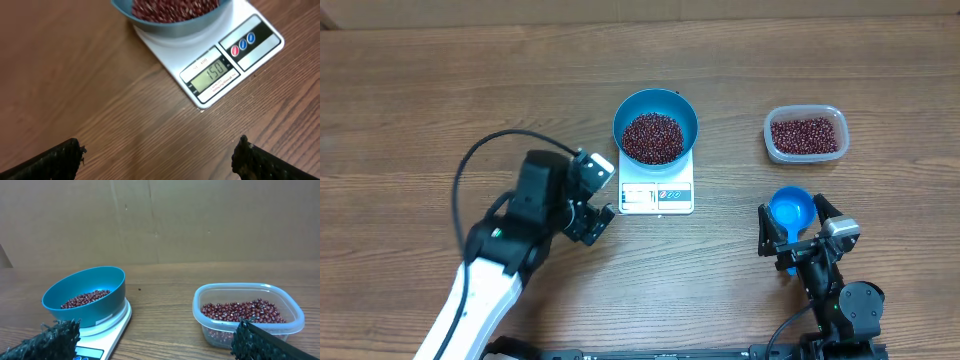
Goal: Scoop item into bowl and weigh 150g on scale
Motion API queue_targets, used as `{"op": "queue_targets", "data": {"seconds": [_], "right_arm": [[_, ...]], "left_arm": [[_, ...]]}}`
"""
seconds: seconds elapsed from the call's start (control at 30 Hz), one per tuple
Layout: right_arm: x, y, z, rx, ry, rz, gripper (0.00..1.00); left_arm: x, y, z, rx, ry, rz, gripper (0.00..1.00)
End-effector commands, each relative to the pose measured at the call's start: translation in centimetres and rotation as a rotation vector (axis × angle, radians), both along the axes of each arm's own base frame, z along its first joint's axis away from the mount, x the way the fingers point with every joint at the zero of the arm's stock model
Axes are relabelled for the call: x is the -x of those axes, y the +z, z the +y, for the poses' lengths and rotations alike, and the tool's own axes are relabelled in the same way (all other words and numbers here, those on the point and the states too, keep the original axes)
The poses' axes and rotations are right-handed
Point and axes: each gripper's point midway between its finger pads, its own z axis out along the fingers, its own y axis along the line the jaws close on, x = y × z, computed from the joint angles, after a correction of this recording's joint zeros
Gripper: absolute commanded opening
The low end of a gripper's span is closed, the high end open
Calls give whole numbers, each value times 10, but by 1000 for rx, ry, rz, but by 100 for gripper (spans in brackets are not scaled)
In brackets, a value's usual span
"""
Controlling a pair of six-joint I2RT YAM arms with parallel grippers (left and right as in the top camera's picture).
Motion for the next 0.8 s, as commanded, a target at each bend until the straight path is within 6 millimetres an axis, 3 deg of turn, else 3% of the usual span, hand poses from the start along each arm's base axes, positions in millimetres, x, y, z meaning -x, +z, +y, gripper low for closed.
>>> {"op": "queue_targets", "data": {"seconds": [0.0,0.33,0.5,0.63,0.77], "right_arm": [[0,-2,2,-11,8,-3,100],[0,-2,2,-11,8,-3,100],[0,-2,2,-11,8,-3,100],[0,-2,2,-11,8,-3,100],[0,-2,2,-11,8,-3,100]], "left_arm": [[5,27,17,-1,46,-95,100],[12,95,58,126,160,-327,100],[9,129,77,150,219,-540,100],[14,133,86,167,237,-707,100],[22,122,90,176,245,-822,100]]}}
